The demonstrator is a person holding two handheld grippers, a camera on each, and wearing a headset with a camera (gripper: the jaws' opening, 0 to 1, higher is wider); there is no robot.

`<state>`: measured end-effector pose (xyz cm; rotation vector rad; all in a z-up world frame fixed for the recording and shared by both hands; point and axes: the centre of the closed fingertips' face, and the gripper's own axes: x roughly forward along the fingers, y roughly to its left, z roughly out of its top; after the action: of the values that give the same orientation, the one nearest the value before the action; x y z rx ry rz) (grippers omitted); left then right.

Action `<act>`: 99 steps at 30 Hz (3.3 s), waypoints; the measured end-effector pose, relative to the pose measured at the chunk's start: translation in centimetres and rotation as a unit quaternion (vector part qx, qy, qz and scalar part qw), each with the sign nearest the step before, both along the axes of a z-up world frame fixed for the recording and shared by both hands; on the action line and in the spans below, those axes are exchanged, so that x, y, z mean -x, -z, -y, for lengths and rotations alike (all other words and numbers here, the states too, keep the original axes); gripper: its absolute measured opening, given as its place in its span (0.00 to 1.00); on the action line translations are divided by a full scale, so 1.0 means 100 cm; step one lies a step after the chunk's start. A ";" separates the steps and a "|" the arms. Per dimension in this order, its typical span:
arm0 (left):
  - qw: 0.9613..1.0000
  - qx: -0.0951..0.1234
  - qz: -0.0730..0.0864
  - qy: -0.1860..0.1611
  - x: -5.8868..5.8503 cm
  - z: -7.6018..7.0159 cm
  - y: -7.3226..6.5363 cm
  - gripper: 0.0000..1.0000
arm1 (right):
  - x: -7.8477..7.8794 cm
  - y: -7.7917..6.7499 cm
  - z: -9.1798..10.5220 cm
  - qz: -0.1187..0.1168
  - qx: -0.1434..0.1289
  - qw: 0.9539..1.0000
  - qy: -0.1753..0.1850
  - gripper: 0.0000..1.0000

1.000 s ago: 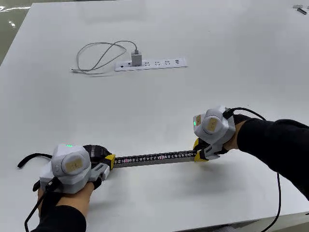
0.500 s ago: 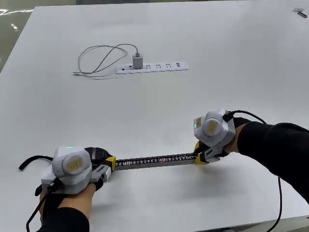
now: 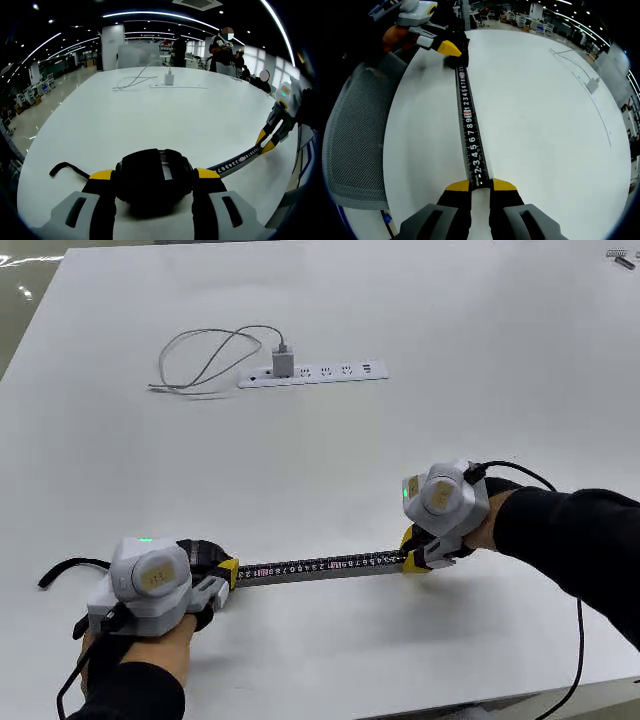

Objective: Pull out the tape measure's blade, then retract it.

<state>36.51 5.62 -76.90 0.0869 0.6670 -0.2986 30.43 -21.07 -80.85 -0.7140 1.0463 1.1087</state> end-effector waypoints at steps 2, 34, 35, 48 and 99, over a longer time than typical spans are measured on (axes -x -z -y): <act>1.000 -0.009 -0.002 0.006 0.000 0.000 0.000 0.56 | 0.000 0.000 0.000 0.001 0.001 1.000 -0.002 0.09; 1.000 -0.006 -0.001 0.018 -0.001 -0.001 0.000 0.57 | 0.000 -0.001 -0.011 -0.005 -0.006 1.000 -0.009 0.09; 1.000 -0.006 -0.001 0.018 -0.001 0.000 0.000 0.57 | 0.000 -0.001 -0.012 -0.004 -0.004 1.000 -0.012 0.09; 0.999 -0.024 0.002 0.028 0.000 0.002 0.001 0.57 | -0.001 0.000 -0.013 0.002 0.001 1.000 -0.024 0.09; 0.999 -0.018 0.002 0.029 0.000 0.001 0.001 0.56 | -0.005 0.000 -0.031 -0.007 -0.003 1.000 -0.018 0.10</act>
<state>36.47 5.56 -77.03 0.1405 0.6665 -0.3423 30.91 -17.97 -80.86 -0.7244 1.0453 1.1483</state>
